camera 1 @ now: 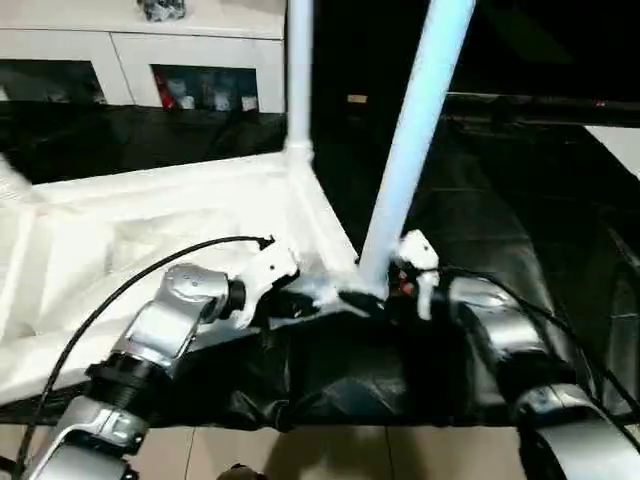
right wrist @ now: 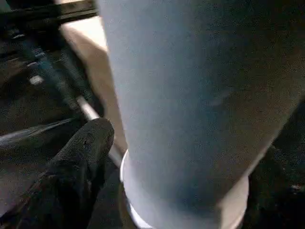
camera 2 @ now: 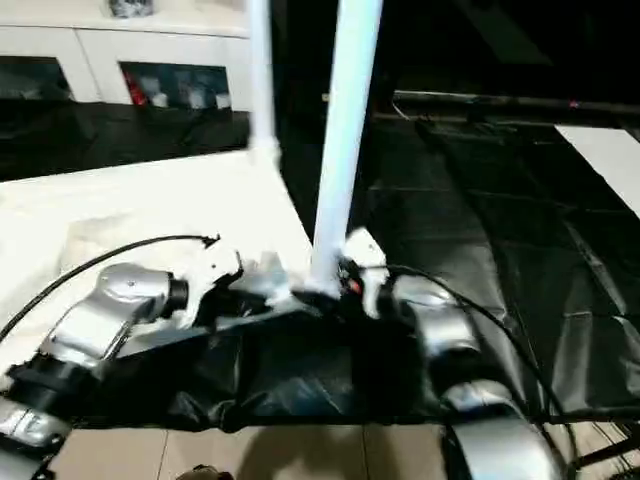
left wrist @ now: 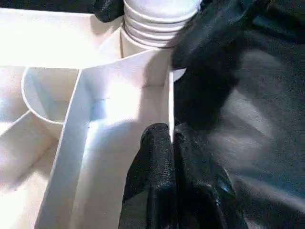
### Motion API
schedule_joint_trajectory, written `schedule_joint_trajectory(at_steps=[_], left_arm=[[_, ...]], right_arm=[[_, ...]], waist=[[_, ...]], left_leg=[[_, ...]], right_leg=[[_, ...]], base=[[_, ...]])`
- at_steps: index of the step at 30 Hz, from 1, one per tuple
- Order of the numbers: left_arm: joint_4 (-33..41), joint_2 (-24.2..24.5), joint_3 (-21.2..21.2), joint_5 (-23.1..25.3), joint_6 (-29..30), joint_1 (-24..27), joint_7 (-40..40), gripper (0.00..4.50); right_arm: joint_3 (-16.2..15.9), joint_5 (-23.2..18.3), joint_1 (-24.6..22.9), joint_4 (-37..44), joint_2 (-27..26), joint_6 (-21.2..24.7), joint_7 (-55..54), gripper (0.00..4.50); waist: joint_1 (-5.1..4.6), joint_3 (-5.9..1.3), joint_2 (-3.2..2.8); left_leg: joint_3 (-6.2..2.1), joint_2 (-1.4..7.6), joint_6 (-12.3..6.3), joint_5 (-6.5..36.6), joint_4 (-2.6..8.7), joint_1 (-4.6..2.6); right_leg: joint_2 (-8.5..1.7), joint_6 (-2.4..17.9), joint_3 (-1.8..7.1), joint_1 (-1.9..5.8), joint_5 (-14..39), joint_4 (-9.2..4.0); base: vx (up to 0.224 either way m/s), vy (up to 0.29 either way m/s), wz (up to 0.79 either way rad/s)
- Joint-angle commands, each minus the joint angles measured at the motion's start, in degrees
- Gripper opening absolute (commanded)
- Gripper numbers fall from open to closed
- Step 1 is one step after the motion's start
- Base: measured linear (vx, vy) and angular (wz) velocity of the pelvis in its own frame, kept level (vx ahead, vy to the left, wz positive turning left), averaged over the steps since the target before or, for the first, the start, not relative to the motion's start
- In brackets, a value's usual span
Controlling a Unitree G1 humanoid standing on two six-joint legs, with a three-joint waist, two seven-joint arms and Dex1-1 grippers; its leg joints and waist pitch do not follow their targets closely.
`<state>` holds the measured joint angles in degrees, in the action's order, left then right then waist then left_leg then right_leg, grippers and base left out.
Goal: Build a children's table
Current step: Rotate leg to tighten
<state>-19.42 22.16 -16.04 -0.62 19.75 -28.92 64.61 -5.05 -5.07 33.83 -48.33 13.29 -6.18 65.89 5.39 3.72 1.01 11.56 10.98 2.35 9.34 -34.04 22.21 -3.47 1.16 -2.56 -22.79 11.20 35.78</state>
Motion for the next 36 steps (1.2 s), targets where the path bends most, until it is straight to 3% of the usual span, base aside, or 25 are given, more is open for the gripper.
schedule_joint_trajectory(at_steps=[1, 6, 7, 12, 17, 18, 21, 27, 31, 33, 36], left_arm=[[2.3, -1.3, -1.1, -1.7, -1.3, -1.0, 0.3, 0.00], [2.2, -0.2, -1.0, -2.0, -1.2, -1.2, 1.8, 0.00], [2.1, -0.2, -0.7, -1.9, -1.4, -1.4, 1.6, 0.00], [1.3, -0.6, 0.2, -1.4, -1.9, -1.7, -0.6, 0.00], [-0.3, -2.3, 1.1, 0.1, -2.0, -2.5, -6.1, 0.00], [-1.7, -3.5, 1.6, 0.9, -1.9, -3.2, -9.1, 0.00], [-3.3, -5.3, 2.1, 1.9, -1.3, -4.4, -12.9, 0.00], [-9.6, -11.5, 4.2, 4.3, 0.7, -8.9, -27.2, 0.00], [-10.8, -13.5, 4.5, 5.1, 0.1, -9.7, -29.8, 0.00], [-9.9, -13.3, 4.0, 4.9, -0.9, -9.2, -28.3, 0.00], [-7.7, -12.3, 3.4, 3.8, -1.6, -7.7, -24.9, 0.00]], right_arm=[[-4.8, -0.3, -1.2, 2.3, -1.5, 1.6, 6.7, 3.69], [-5.9, 0.2, -2.4, 4.6, -0.6, 3.2, 9.1, 3.43], [-6.1, 0.4, -2.5, 5.0, -0.5, 3.6, 8.6, 3.28], [-5.4, 1.6, -1.9, 3.7, -2.0, 3.1, 4.2, 2.92], [-3.0, 4.1, 0.8, -2.0, -5.1, 2.1, -9.7, 2.73], [-1.8, 5.2, 2.3, -4.9, -6.7, 1.7, -17.6, 2.73], [0.7, 4.5, 4.3, -7.7, -9.4, 3.4, -26.9, 2.71], [3.2, 4.7, 8.6, -13.6, -15.4, 4.4, -44.1, 2.71], [3.4, 5.2, 10.2, -16.1, -17.4, 2.7, -46.1, 2.71], [3.3, 5.1, 10.3, -16.0, -17.2, 1.5, -43.9, 3.40], [3.8, 4.1, 10.3, -15.7, -16.2, 1.4, -40.9, 3.62]], waist=[[-0.22, -3.79, -0.71], [-0.20, -3.87, -0.58], [-0.21, -3.87, -0.20], [-0.14, -3.85, -0.21], [-1.04, -3.38, -0.34], [-1.29, -3.47, -0.33], [-1.79, -3.47, -0.63], [-2.08, -3.95, -0.71], [-1.54, -4.16, -0.36], [-1.41, -4.34, -0.30], [-1.46, -4.43, -0.45]], left_leg=[[-1.50, 2.96, -0.26, 17.7, 4.32, -1.87], [-1.56, 2.90, -0.22, 16.4, 4.27, -1.76], [-1.54, 2.90, -0.29, 16.4, 4.28, -1.77], [-1.58, 2.89, -0.42, 15.3, 4.27, -1.70], [-1.90, 2.70, 1.46, 19.3, 4.55, -1.99], [-2.02, 2.61, 2.16, 19.5, 4.58, -1.86], [-2.22, 2.59, 2.88, 20.9, 4.66, -2.06], [-1.72, 2.45, 2.57, 18.7, 4.37, -2.15], [-1.67, 2.42, 1.21, 15.4, 4.26, -1.55], [-1.54, 2.43, 0.02, 12.5, 4.12, -1.30], [-1.43, 2.42, -1.23, 11.0, 3.96, -1.27]], right_leg=[[-4.66, 12.5, 2.52, 1.90, 15.4, -4.94], [-4.79, 12.2, 2.57, 1.83, 15.6, -5.01], [-4.79, 12.2, 2.55, 1.84, 15.8, -5.05], [-4.89, 12.2, 2.56, 1.76, 15.4, -4.91], [-5.05, 10.8, 2.58, 1.31, 22.4, -5.66], [-5.11, 10.3, 2.51, 1.36, 23.6, -5.59], [-5.15, 9.5, 2.56, 1.14, 24.9, -5.91], [-4.77, 11.2, 2.74, 1.07, 16.7, -5.34], [-4.90, 10.8, 2.65, 1.78, 13.3, -5.01], [-4.79, 11.5, 2.57, 2.03, 8.2, -4.45], [-4.78, 12.8, 2.50, 2.28, 4.7, -4.16]], base=[[0.000, 0.000, 0.00], [0.000, 0.000, 0.00], [0.000, 0.000, 0.00], [0.000, 0.000, 0.00], [0.000, 0.000, 0.00], [0.000, 0.000, 0.00], [0.000, 0.000, 0.00], [0.000, 0.000, 0.00], [0.000, 0.000, 0.00], [0.000, 0.000, 0.00], [0.000, 0.000, 0.00]])
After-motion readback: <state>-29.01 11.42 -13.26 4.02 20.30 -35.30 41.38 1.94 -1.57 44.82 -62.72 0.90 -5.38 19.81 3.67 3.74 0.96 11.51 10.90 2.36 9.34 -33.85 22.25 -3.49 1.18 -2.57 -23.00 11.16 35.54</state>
